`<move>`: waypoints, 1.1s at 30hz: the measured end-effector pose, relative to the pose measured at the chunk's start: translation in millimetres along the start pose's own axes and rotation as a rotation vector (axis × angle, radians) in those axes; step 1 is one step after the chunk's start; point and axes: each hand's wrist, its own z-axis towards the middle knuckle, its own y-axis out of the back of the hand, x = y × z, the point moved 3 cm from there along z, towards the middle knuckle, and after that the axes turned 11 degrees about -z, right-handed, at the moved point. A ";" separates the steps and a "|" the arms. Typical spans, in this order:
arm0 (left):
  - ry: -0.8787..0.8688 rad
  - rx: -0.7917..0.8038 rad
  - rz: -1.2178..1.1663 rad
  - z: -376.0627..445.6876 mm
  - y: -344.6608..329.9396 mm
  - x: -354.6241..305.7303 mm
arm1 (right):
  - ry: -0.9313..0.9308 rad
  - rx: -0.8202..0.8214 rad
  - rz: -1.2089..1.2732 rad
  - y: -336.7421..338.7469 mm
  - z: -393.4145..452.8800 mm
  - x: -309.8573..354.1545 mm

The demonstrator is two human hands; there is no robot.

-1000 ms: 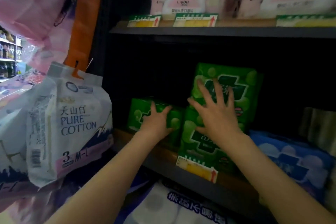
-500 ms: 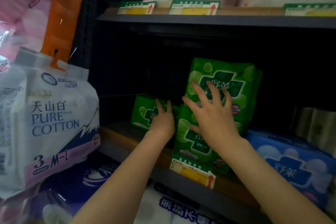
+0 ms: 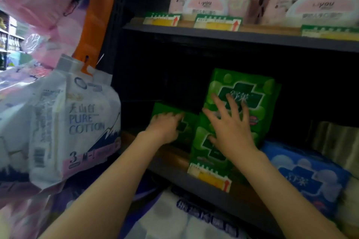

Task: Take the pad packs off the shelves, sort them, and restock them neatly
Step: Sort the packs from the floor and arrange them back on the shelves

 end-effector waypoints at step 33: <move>0.633 0.253 0.155 -571.1 -176.4 284.7 | 0.494 0.928 1.080 -17.9 -398.2 516.1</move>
